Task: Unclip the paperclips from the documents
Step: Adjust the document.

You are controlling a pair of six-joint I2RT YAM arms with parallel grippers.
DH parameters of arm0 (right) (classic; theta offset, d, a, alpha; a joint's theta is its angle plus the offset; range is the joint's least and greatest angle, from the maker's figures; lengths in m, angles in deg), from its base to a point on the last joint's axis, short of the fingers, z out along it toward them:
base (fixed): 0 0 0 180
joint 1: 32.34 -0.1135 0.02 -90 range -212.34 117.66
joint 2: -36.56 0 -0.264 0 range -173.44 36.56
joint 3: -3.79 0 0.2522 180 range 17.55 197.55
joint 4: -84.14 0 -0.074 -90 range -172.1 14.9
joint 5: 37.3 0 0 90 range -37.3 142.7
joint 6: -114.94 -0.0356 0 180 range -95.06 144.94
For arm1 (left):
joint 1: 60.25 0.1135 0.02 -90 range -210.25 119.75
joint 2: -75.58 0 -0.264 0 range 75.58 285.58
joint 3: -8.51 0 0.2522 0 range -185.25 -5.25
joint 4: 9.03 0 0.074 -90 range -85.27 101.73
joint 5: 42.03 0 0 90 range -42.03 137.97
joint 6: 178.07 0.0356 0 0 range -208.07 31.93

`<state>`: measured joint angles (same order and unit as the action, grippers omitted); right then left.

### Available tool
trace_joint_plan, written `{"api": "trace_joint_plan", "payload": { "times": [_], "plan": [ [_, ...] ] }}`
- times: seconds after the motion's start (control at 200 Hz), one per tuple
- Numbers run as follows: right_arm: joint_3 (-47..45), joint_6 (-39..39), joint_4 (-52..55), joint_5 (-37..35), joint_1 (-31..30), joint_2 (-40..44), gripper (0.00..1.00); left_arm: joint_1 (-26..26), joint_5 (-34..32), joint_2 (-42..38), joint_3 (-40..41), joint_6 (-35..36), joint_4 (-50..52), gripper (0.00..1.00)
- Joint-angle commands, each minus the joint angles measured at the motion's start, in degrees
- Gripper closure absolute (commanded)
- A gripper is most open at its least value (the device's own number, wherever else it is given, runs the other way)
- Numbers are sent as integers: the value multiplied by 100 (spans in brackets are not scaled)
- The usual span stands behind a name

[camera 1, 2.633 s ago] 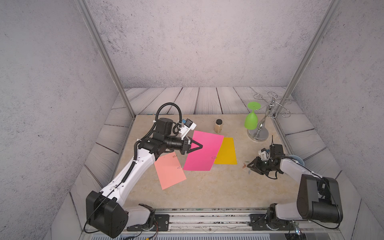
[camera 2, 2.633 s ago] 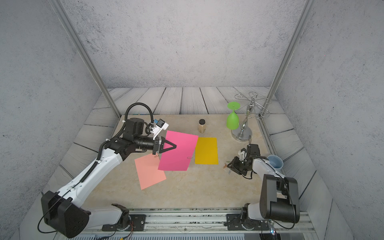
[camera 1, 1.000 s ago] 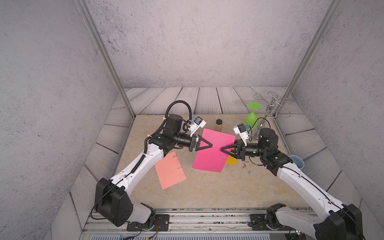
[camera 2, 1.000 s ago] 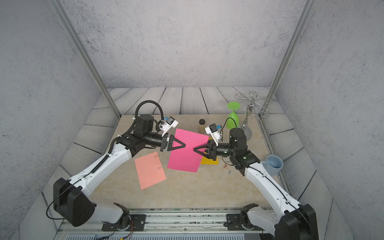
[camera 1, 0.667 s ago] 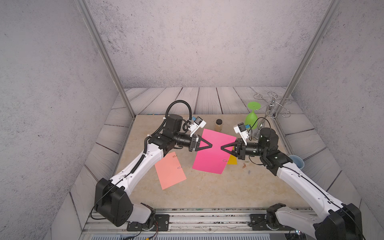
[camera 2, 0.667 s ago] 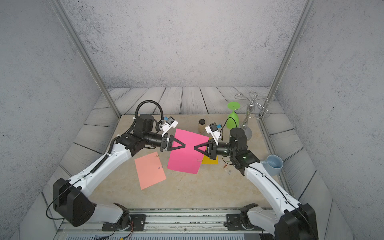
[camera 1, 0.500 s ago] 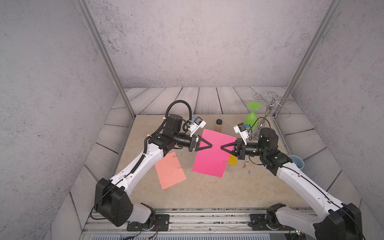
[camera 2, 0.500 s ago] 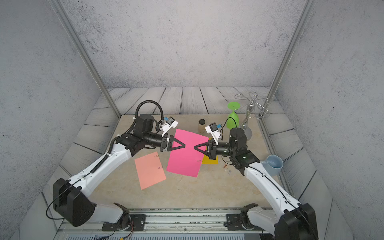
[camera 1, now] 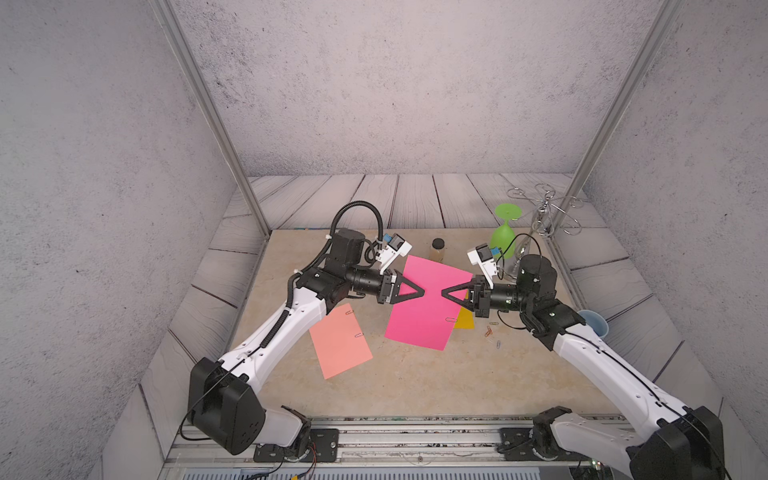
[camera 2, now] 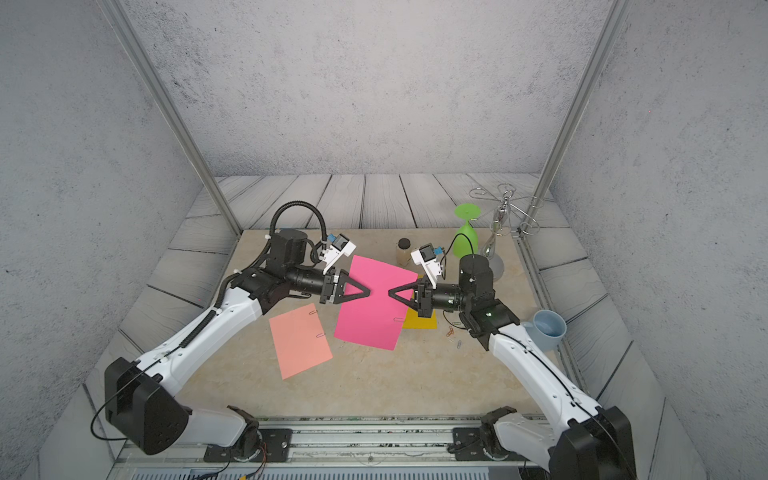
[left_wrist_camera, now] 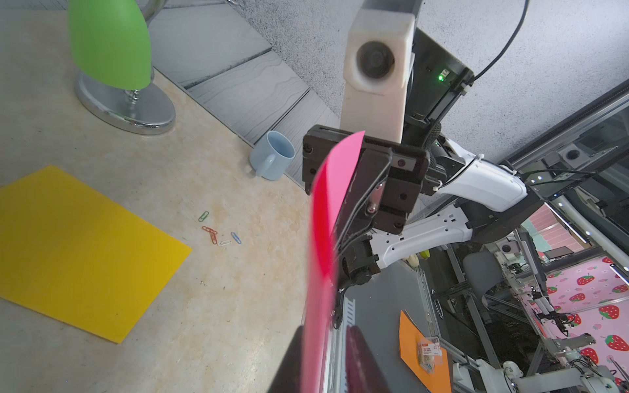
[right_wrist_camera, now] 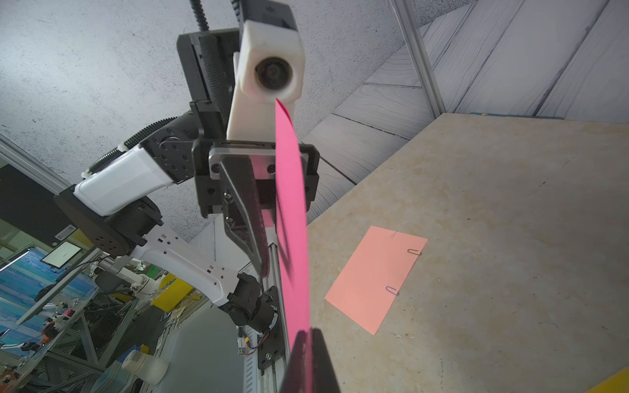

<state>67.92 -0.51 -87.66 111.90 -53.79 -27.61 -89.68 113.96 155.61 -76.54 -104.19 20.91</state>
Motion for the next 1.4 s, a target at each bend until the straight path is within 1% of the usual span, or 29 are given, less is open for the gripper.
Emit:
{"api": "trace_joint_plan", "payload": {
  "times": [0.0, 0.22, 0.42, 0.856, 0.961, 1.061, 1.116, 1.156, 1.201, 1.256, 1.336, 1.396],
  "plan": [
    [200, 146, 121, -119, 53, 99, 98, -27, 47, -162, 195, -88, -189, 76],
    [248, 190, 189, -135, 117, 116, 97, 12, -25, -270, 375, -136, -259, 75],
    [289, 184, 209, -158, 159, 136, 97, 7, 40, -256, 471, -241, -394, 74],
    [395, 190, 263, -179, 256, 110, 96, 14, -14, -260, 598, -218, -391, 74],
    [395, 105, 187, -113, 256, 62, 95, 7, -25, -251, 591, -242, -417, 80],
    [353, 43, 141, -76, 257, 36, 92, 10, -48, -226, 542, -267, -446, 93],
    [342, 47, 167, -75, 256, 35, 89, 7, -52, -219, 542, -287, -486, 99],
    [338, 72, 234, -84, 258, 48, 86, 8, -53, -221, 532, -302, -518, 100],
    [333, 132, 334, -97, 260, 57, 78, 7, -39, -230, 527, -303, -553, 100],
    [320, 229, 483, -110, 259, 94, 66, 9, -41, -250, 519, -306, -581, 100],
    [232, 301, 592, -74, 257, 153, 51, 9, -70, -302, 502, -271, -579, 100],
    [150, 328, 670, 36, 256, 167, 46, 8, -84, -335, 482, -243, -562, 100]
  ]
}}
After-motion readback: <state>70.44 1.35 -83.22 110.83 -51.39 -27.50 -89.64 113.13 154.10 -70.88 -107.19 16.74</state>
